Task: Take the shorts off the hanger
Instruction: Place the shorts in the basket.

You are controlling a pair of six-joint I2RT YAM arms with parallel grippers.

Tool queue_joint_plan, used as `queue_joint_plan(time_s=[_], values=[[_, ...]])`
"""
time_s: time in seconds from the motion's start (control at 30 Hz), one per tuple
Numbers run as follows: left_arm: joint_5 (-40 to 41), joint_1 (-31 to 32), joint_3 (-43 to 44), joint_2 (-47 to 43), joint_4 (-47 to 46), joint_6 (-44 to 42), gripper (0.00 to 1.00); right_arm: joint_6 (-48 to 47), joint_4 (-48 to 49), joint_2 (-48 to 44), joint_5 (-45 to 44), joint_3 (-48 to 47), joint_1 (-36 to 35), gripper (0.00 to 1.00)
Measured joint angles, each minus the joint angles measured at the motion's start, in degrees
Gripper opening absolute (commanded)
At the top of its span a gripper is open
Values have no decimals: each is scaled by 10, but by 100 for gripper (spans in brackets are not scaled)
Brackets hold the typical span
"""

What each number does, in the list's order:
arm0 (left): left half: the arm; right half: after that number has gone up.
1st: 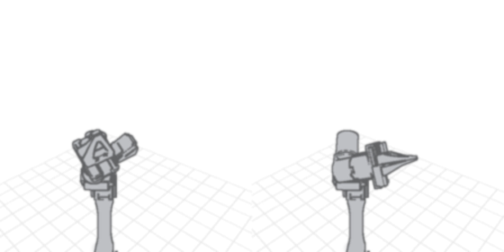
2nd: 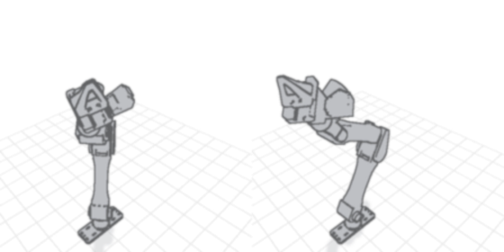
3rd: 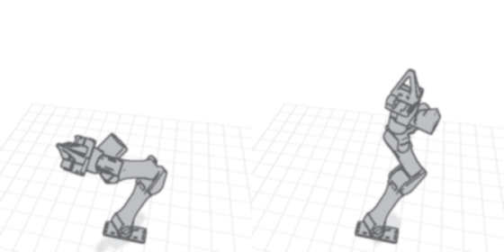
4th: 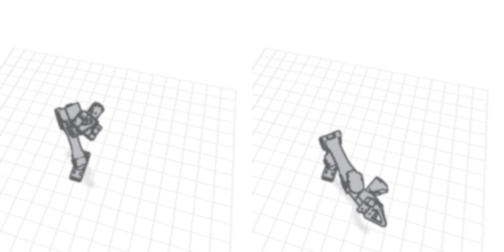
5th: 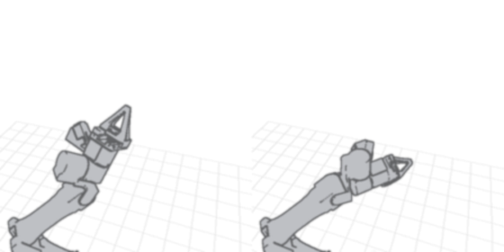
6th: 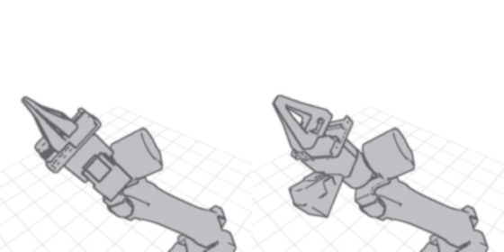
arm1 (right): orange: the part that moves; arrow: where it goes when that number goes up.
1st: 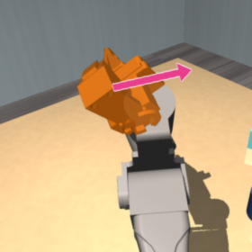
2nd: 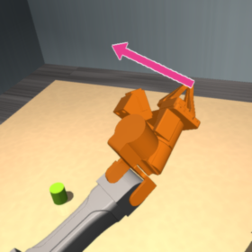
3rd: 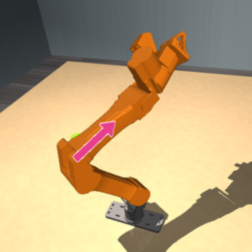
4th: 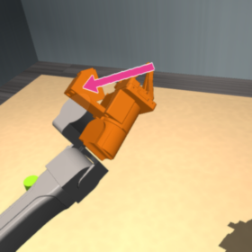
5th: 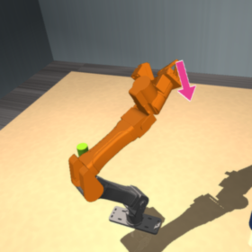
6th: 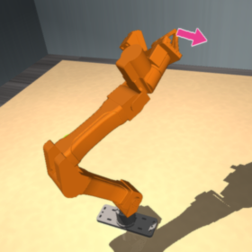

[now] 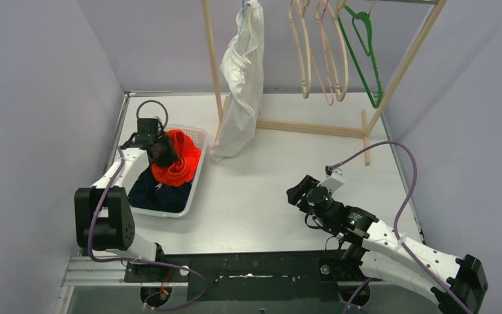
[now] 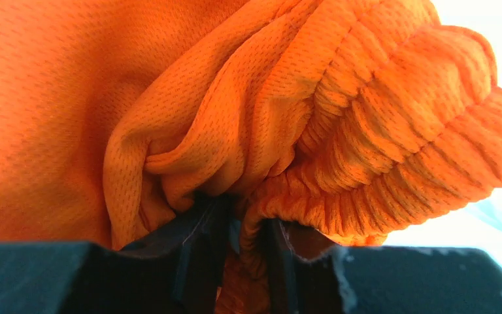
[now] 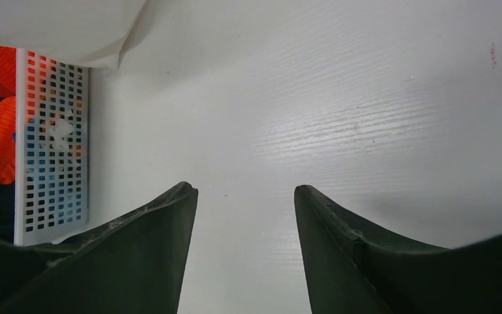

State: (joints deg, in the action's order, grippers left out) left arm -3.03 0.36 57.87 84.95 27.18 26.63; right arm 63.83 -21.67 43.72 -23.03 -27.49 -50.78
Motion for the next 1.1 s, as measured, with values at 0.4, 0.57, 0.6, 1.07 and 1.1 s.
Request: queue_joint_plan(time_s=[0.4, 0.57, 0.6, 1.07, 1.1], values=[[-10, 6, -33, -69, -19, 0, 67, -110, 46, 12, 42, -26, -8, 65], [4, 7, -96, -194, -25, 1, 74, -206, 75, 59, 2, -96, -69, 65], [6, 7, -106, -215, -26, 0, 74, -226, 81, 73, -19, -111, -92, 65], [50, 16, -148, -322, -38, -1, 79, -489, 114, 325, -149, -440, -167, 81], [57, 16, -148, -324, -38, 0, 79, -489, 110, 336, -132, -464, -148, 81]])
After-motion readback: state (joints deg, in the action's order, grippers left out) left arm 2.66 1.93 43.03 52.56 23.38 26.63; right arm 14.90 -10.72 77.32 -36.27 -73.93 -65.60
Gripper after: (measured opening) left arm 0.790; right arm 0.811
